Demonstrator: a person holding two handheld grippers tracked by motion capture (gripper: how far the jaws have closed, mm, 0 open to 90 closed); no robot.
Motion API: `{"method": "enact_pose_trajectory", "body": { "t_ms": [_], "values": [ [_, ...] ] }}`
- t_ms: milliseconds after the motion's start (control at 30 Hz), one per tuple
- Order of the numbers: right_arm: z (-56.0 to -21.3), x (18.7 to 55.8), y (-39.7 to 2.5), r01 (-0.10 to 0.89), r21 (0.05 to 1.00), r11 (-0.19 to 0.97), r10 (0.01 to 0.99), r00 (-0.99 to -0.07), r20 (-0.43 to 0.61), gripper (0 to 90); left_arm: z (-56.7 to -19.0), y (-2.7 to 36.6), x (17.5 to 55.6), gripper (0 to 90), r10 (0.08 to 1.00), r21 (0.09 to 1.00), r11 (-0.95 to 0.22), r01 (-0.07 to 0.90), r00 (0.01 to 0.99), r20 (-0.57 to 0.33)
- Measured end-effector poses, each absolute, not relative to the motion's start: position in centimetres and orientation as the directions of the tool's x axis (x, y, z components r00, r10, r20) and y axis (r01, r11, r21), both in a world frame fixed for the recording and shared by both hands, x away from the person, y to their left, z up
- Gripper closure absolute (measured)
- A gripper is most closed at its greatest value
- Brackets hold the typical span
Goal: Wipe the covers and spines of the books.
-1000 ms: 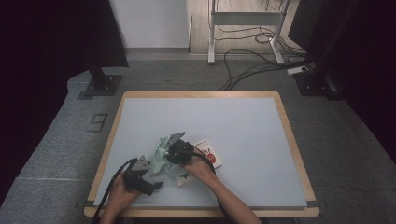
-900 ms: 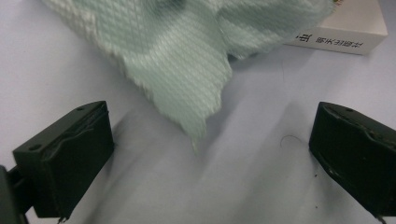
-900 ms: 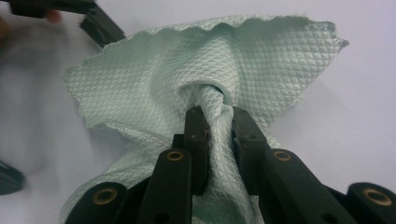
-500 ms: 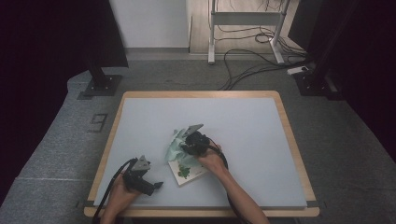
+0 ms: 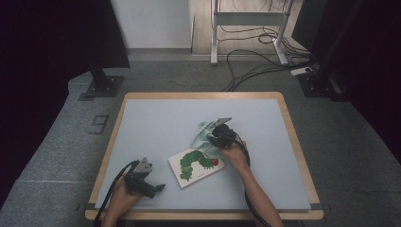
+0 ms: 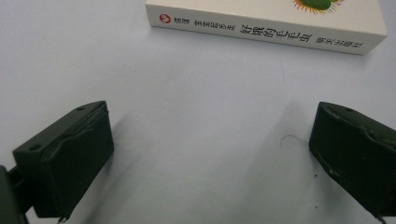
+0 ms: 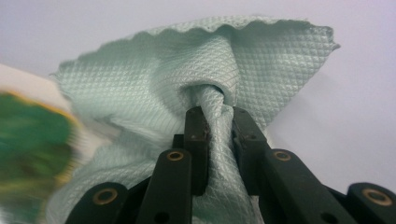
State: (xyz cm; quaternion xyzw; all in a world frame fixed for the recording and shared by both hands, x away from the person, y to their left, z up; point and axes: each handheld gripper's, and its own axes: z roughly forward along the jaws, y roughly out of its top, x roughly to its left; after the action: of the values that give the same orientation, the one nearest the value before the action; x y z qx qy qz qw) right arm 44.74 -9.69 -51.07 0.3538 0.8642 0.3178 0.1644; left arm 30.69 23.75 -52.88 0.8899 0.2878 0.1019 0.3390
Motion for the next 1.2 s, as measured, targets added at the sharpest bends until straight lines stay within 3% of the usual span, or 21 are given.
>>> {"method": "enact_pose_trajectory", "body": {
  "t_ms": [200,567,1200],
  "values": [
    [-51.3,44.4,-10.1,0.494,0.687,0.532,0.714,-0.699,-0.050,77.7,-52.9,23.7,30.7,0.0,0.581,0.662,-0.604,0.443,0.814,-0.015],
    [-48.2,42.4,-11.8,0.459,0.720,0.520,0.694,-0.719,-0.043,77.7,-52.9,23.7,30.7,0.0,0.581,0.662,-0.604,0.444,0.814,-0.015],
    [-45.4,35.7,-19.6,0.439,0.755,0.488,0.720,-0.691,-0.064,77.5,-52.9,23.7,30.7,0.0,0.582,0.662,-0.604,0.444,0.813,-0.015]
  ]
}}
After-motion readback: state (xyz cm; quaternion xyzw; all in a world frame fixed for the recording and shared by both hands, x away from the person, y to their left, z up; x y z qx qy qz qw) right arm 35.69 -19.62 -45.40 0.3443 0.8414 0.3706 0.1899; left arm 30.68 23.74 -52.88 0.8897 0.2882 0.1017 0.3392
